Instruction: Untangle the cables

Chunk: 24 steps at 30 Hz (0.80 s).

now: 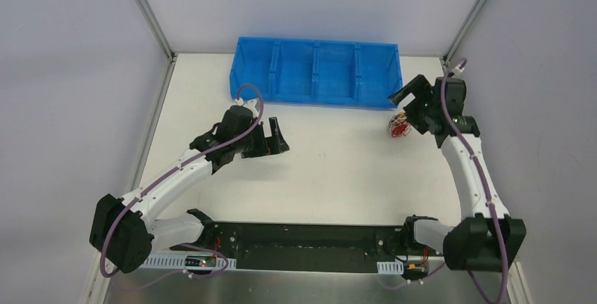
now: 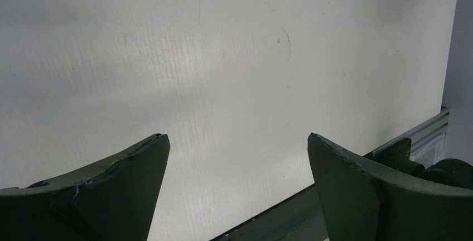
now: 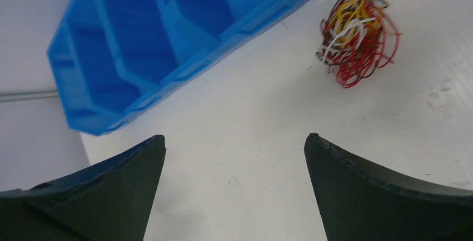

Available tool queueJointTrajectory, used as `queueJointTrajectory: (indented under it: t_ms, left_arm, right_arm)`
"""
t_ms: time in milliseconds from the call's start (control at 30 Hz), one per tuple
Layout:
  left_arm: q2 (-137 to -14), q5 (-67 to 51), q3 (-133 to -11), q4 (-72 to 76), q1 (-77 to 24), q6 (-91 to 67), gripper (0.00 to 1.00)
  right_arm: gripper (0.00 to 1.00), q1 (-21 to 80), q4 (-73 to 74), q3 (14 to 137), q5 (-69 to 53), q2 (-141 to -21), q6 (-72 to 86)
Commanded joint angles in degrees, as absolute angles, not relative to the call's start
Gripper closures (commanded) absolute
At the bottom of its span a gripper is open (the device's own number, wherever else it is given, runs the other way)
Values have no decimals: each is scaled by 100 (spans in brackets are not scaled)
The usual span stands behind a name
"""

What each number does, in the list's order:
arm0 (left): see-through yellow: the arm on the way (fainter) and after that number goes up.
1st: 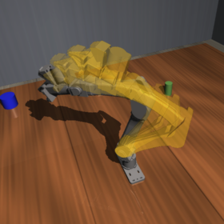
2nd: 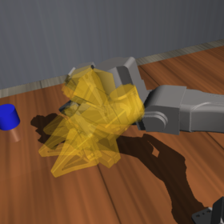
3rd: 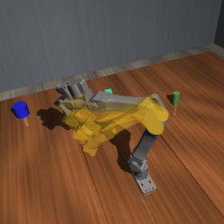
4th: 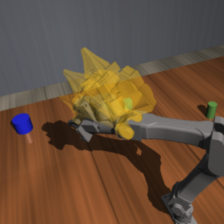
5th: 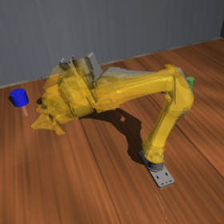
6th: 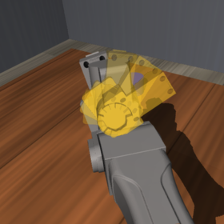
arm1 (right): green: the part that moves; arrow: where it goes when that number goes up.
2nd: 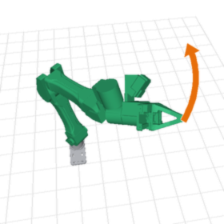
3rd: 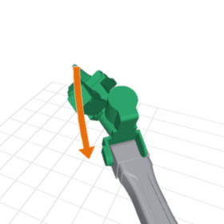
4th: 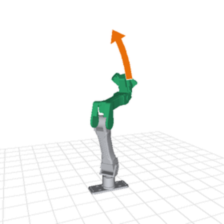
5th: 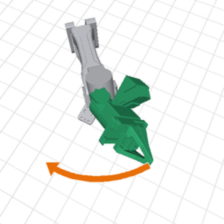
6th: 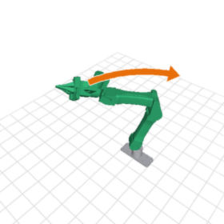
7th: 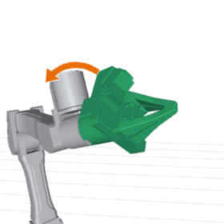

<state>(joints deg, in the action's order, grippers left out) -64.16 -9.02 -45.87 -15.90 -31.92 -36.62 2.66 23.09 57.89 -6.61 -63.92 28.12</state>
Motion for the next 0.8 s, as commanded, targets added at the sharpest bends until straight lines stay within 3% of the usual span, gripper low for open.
queueJointTrajectory:
  t_ms: [0, 267, 533, 600, 667, 767]
  left_arm:
    - [-6382, -1163, -4435, -1209, -3226, -3672, 0]
    - [-6085, -1011, -4214, -1134, -3226, -3726, 0]
    - [-6063, -910, -4155, -1099, -3226, -3797, 0]
    - [-6089, -835, -4156, -1112, -3219, -3839, 0]
    - [-6081, -759, -4148, -1139, -3217, -3887, 0]
    - [-5992, -709, -4106, -1164, -3217, -3970, 0]
  right_arm:
    - [1, -144, 3142, 6665, -422, -7378, 2304]
    - [7, -217, 3400, 7399, 646, -9159, 1958]
    - [16, -220, 3156, 7112, 1207, -9900, 1981]
    - [25, -240, 3133, 7164, 1290, -10208, 1962]
    - [42, -246, 3112, 7249, 1187, -10483, 1955]
    - [78, -176, 3023, 7243, 769, -10536, 2006]
